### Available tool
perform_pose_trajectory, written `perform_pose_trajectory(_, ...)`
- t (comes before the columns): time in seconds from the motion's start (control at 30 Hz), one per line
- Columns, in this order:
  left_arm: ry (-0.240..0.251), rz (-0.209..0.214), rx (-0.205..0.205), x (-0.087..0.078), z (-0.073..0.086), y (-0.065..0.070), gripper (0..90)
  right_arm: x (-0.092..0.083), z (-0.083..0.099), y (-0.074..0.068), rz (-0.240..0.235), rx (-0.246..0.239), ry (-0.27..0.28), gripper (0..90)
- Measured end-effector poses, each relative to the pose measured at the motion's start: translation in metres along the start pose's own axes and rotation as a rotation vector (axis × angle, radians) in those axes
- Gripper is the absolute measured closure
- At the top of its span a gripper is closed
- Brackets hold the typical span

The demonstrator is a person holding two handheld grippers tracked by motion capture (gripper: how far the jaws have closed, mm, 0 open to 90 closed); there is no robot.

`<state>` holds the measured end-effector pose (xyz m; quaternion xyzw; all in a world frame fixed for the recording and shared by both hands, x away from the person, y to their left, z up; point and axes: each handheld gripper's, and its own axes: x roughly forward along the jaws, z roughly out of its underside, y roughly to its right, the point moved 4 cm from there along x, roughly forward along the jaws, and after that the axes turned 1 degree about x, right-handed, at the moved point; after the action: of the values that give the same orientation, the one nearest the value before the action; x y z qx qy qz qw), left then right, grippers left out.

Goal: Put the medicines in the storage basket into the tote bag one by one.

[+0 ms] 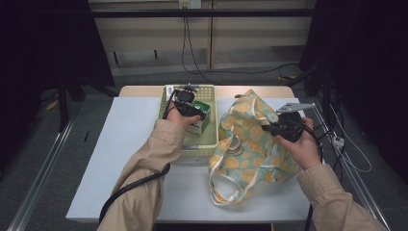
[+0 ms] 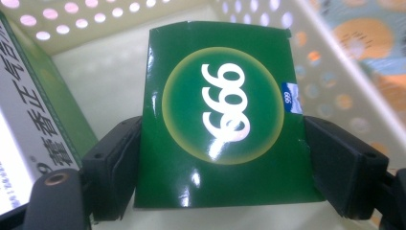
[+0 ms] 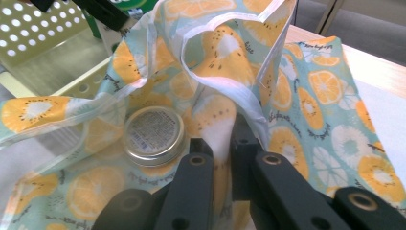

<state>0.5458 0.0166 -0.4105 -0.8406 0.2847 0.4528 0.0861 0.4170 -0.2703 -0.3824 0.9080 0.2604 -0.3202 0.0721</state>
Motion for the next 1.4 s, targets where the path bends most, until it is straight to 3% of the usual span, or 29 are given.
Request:
perform_pose_trajectory(0.07, 0.011, 0.007, 0.027, -0.007, -0.003, 0.001, 18.5, 0.000, 0.000, 0.000, 0.000, 0.001, 0.001, 88.2)
perform_pose_trajectory(0.17, 0.029, 0.042, 0.031, -0.019, -0.008, 0.004, 18.6, 0.000, 0.000, 0.001, -0.006, 0.014, 0.005, 88.3)
perform_pose_trajectory(0.37, 0.043, 0.070, 0.058, -0.040, -0.013, 0.007, 18.6, 0.002, 0.001, 0.003, 0.003, 0.014, -0.002, 88.4)
perform_pose_trajectory(0.53, 0.084, 0.113, 0.075, -0.059, -0.017, 0.011, 18.6, 0.003, 0.000, 0.004, -0.005, 0.030, 0.002, 88.4)
perform_pose_trajectory(0.6, 0.090, 0.138, 0.099, -0.068, -0.017, 0.017, 18.5, 0.003, 0.001, 0.005, 0.003, 0.033, 0.002, 88.4)
perform_pose_trajectory(0.8, 0.120, 0.217, 0.177, -0.091, -0.016, 0.043, 18.4, 0.003, -0.002, 0.008, 0.019, 0.039, 0.001, 88.4)
perform_pose_trajectory(0.97, 0.133, 0.306, 0.245, -0.100, -0.011, 0.077, 18.3, -0.001, -0.007, 0.007, 0.025, 0.033, 0.010, 88.4)
perform_pose_trajectory(1.13, 0.127, 0.371, 0.313, -0.098, -0.002, 0.109, 18.1, -0.004, -0.008, 0.006, 0.026, 0.030, 0.012, 88.4)
perform_pose_trajectory(1.4, 0.079, 0.447, 0.376, -0.081, 0.016, 0.144, 18.0, -0.006, -0.010, 0.007, 0.029, 0.033, 0.019, 88.5)
